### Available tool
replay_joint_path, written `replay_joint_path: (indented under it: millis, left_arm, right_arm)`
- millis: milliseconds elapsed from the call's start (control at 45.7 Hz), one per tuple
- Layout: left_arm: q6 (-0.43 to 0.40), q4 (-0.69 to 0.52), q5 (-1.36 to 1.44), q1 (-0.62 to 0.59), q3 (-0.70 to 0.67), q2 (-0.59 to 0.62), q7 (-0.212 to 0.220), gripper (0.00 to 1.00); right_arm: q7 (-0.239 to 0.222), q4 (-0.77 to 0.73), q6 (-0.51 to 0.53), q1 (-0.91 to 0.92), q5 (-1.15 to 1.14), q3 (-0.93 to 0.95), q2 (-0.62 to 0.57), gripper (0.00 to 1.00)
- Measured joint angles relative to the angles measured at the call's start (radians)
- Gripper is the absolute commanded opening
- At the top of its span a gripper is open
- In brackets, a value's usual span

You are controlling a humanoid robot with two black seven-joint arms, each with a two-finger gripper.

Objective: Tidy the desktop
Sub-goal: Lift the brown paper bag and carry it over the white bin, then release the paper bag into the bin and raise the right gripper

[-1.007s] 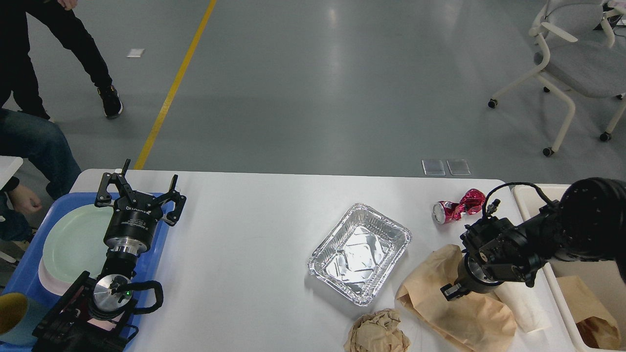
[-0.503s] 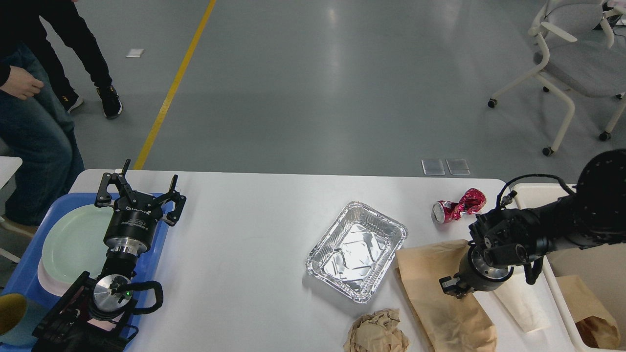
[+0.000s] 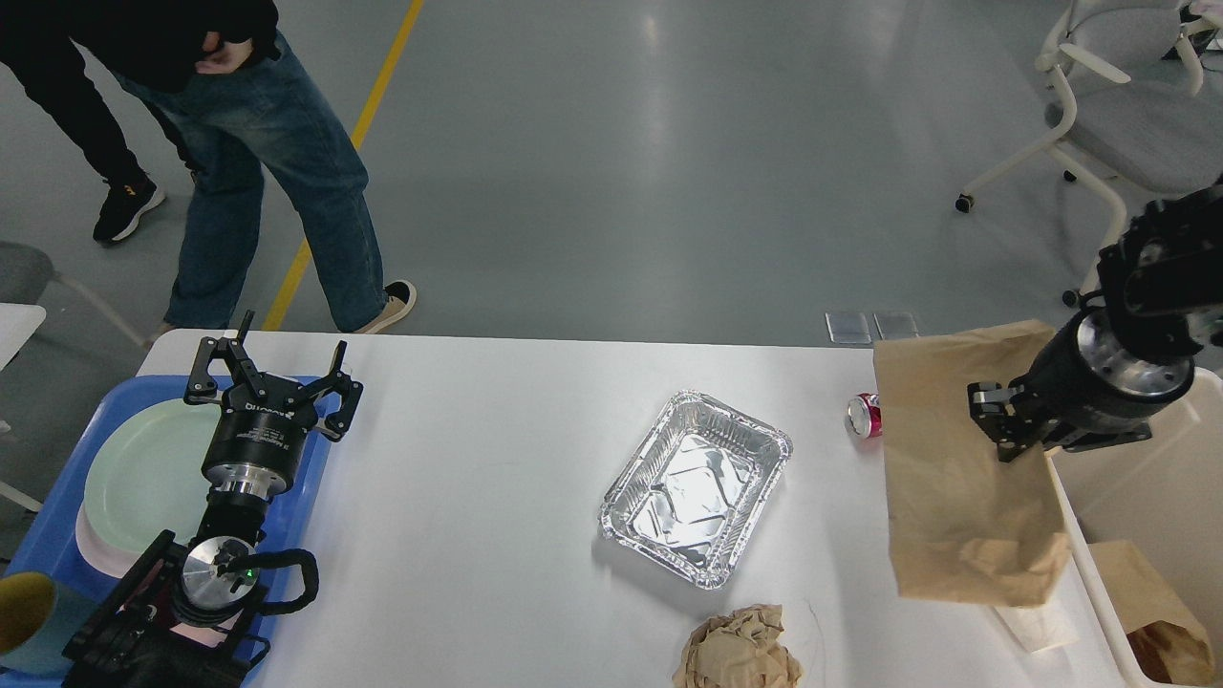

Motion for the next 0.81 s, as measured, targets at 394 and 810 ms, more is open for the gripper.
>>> replay_joint_path:
  millis: [394, 810]
  left_arm:
    - [0.000, 0.000, 0.000, 0.000, 0.000, 0.000, 0.001, 0.96]
    - [0.000, 0.000, 0.000, 0.000, 0.001, 0.000, 0.001, 0.96]
  right_arm:
    - [-0.084, 0.051, 0.103, 0.188, 0.001, -0.045, -0.184, 0.00]
    - [-0.084, -0.545, 0.029, -0.266, 0.004, -0.037, -0.471, 0.00]
